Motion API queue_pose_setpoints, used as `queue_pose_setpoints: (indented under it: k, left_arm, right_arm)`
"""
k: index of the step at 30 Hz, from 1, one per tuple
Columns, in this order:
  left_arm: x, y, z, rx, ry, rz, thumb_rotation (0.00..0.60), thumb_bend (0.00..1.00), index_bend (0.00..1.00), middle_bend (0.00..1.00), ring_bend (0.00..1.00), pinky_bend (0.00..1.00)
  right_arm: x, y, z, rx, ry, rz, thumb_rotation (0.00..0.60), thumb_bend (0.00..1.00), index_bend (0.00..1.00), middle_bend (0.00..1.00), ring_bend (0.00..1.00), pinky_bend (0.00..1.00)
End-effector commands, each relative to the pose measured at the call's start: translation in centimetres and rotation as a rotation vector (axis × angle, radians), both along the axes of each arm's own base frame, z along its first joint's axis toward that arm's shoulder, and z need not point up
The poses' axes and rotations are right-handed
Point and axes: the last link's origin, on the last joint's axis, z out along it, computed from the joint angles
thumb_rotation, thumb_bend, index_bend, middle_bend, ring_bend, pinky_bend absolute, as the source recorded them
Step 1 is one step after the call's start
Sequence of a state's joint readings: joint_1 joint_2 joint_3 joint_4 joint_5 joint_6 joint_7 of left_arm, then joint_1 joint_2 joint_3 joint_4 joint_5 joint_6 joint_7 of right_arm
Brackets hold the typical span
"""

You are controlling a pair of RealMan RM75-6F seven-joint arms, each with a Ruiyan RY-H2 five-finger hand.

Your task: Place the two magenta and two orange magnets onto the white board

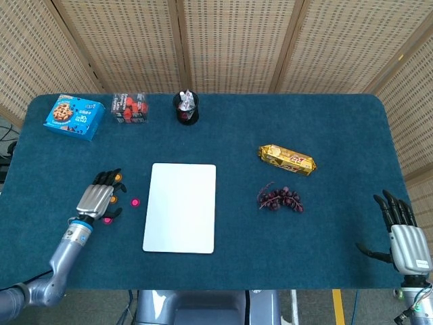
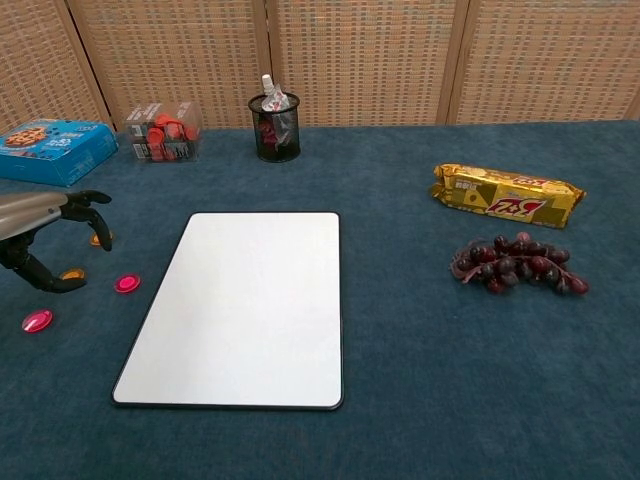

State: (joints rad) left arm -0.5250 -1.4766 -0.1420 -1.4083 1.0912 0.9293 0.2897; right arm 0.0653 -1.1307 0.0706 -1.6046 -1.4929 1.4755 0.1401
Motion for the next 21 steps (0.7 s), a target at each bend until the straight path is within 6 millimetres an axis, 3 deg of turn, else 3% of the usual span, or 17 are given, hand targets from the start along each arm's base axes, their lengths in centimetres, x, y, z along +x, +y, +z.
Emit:
queue_pose_setpoints:
  k: [1,21]
  left_arm:
    - [0.6,0.4,-0.5,0.0,0.004,-0.001,0.6,0.33,0.37,0.0,0.0,0.0]
    - [1.1,0.6,-3.0,-0.032,0.049,0.025,0.6,0.33,0.37,0.0,0.0,0.0]
  right_arm:
    - [0.0,0.0,0.0,0.002,-0.003,0.0,0.6,0.0,0.0,0.0,0.0,0.0]
    - [-0.1,0.0,0.1,0.004,-0.022,-0.009,0.6,0.0,0.0,0.0,0.0,0.0]
